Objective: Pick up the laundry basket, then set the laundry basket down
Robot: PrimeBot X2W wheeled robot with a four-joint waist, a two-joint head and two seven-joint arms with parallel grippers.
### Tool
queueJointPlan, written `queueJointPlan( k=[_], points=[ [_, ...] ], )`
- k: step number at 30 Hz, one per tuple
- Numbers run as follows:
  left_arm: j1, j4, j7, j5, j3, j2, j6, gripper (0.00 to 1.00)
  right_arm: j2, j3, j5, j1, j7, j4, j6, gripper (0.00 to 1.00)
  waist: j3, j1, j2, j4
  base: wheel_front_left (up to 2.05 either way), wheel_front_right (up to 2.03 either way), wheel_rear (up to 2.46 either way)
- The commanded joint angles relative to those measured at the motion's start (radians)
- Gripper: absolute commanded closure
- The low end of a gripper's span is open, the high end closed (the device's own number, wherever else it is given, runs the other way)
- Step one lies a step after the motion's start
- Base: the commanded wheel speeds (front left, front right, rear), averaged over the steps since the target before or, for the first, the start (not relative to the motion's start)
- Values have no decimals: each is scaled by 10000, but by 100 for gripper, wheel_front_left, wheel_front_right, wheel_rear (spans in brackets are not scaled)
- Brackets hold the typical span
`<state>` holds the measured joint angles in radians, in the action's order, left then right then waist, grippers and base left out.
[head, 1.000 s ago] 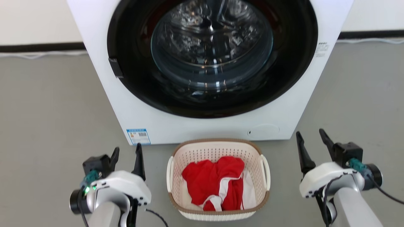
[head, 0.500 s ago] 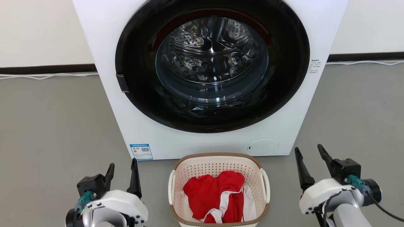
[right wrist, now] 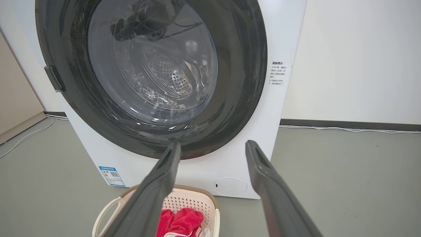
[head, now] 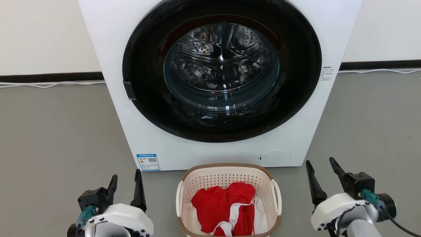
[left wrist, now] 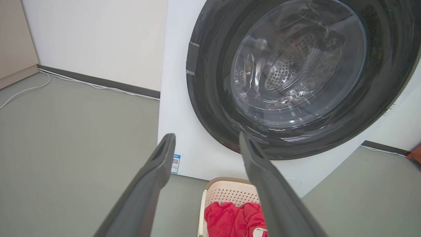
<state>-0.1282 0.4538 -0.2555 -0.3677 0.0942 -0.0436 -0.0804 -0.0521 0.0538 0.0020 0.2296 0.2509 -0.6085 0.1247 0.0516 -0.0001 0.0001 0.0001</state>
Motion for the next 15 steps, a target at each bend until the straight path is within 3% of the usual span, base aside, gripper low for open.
queueJointPlan(
  k=[1, 13, 14, 15],
  points=[
    [-181, -295, -63, 117, -311, -90, -75, 0, 18, -280, 114, 154, 109, 271, 60, 0, 21, 1, -1, -4, 0, 0, 0],
    [-50, -371, -63, 126, -274, -86, -138, 0, 18, -313, 150, 152, 109, 170, 60, 0, 226, 1, -1, -41, 0, 0, 0],
    [188, -65, 3, 37, 13, 7, -70, 100, 2, -36, 106, -23, 0, -49, 0, 100, 228, 1, -1, -40, 0, 0, 0],
    [204, 38, 11, 25, 10, 17, -66, 100, 13, -21, 109, -46, -18, -149, -9, 100, 231, 1, -1, -39, 0, 0, 0]
  ],
)
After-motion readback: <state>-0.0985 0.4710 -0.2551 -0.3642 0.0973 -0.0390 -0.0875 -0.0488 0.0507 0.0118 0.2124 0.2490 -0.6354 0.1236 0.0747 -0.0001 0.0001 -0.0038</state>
